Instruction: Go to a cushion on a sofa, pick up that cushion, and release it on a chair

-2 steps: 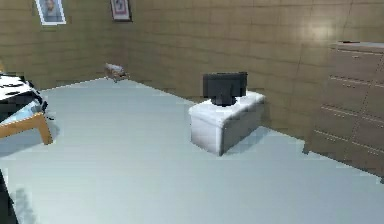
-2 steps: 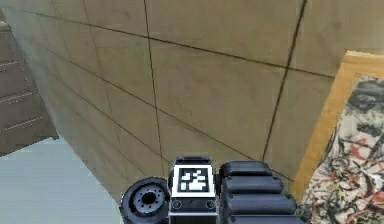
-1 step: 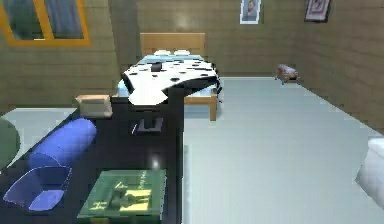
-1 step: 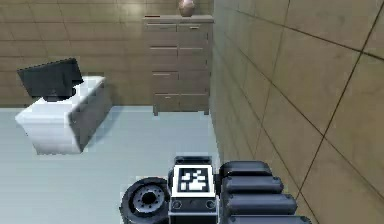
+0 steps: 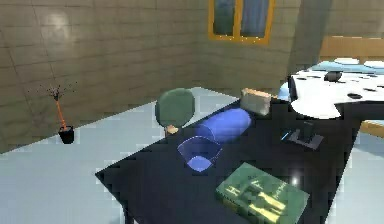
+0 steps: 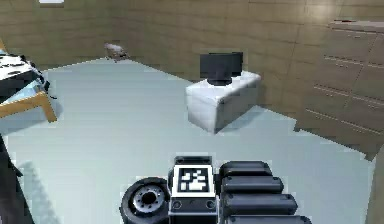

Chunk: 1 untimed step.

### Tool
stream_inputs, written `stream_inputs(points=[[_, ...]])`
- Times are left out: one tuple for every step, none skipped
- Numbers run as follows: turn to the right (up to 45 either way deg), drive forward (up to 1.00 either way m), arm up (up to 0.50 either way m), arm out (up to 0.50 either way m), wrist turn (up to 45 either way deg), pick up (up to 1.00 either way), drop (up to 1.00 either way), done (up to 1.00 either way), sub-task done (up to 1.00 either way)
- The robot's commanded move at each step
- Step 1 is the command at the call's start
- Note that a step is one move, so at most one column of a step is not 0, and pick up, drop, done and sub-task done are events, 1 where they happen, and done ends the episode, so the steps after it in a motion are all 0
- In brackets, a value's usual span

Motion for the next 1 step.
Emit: stream_inputs(points=[[-39.0,0.0,0.0,0.0,0.0,0.0,0.0,0.0,0.0]])
